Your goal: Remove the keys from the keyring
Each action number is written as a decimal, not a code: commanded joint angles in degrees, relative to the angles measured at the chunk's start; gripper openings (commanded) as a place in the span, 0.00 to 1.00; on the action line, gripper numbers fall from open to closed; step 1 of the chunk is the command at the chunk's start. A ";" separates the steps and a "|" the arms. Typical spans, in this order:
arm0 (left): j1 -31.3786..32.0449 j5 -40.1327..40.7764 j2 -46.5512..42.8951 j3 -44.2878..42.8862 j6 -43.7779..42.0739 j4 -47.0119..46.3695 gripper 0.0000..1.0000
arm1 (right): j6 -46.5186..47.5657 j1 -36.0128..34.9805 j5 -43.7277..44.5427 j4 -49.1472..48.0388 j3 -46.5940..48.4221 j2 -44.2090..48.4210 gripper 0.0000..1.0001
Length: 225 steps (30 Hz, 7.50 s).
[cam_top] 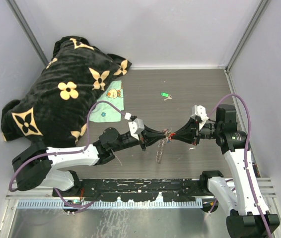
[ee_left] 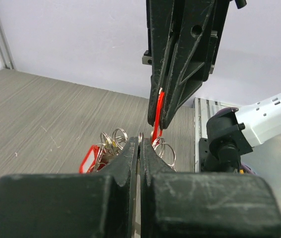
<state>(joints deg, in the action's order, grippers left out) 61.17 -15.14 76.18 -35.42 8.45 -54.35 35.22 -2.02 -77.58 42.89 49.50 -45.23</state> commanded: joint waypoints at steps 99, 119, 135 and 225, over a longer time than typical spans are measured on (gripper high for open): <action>0.47 -9.06 3.11 -11.56 -10.67 14.45 0.21 | -1.03 0.26 0.00 1.91 6.78 -0.12 0.01; -0.17 -10.54 3.68 -12.00 -10.04 15.41 0.00 | -0.55 0.26 0.43 2.43 7.02 -0.12 0.01; -0.30 -0.22 -3.89 -4.14 -6.13 3.89 0.00 | -5.45 2.15 8.60 -2.26 2.21 2.51 0.01; -0.96 -8.08 4.17 -12.23 -3.94 13.90 0.20 | 0.29 2.64 1.82 4.04 7.33 0.33 0.01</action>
<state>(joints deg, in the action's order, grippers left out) 60.36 -23.97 80.07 -45.01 3.66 -38.30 35.29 0.49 -72.75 48.53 55.68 -46.00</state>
